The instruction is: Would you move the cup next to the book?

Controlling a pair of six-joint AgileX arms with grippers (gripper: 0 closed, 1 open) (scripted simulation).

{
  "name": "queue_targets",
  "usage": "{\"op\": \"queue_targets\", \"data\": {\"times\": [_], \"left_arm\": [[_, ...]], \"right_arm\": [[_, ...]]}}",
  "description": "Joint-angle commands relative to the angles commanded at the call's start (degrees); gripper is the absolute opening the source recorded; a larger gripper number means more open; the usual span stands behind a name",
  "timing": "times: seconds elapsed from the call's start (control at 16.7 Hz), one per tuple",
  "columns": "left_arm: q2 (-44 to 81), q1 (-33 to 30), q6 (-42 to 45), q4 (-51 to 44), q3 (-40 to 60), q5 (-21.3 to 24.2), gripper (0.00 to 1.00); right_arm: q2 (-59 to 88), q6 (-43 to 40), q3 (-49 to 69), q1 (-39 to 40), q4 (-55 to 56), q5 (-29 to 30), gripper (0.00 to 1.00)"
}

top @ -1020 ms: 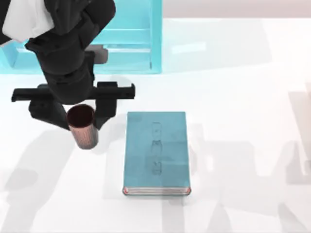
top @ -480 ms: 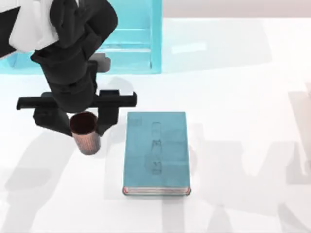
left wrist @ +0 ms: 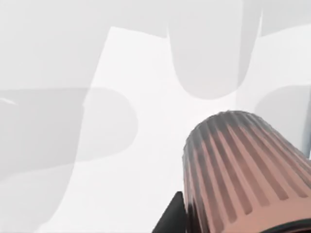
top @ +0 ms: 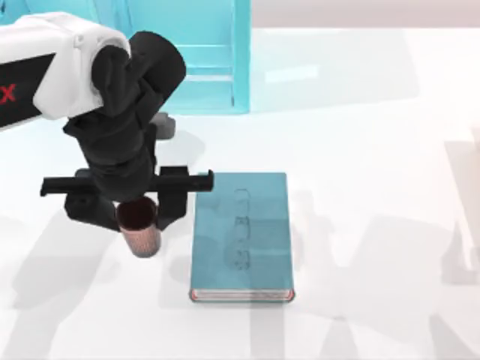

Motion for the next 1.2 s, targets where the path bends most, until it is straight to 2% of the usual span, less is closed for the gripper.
{"op": "queue_targets", "data": {"times": [0.06, 0.84, 1.2], "left_arm": [[0.0, 0.0, 0.0, 0.0, 0.0, 0.0, 0.00], [0.0, 0.0, 0.0, 0.0, 0.0, 0.0, 0.98], [0.0, 0.0, 0.0, 0.0, 0.0, 0.0, 1.00]], "right_arm": [[0.0, 0.0, 0.0, 0.0, 0.0, 0.0, 1.00], [0.0, 0.0, 0.0, 0.0, 0.0, 0.0, 1.00], [0.0, 0.0, 0.0, 0.0, 0.0, 0.0, 1.00]]}}
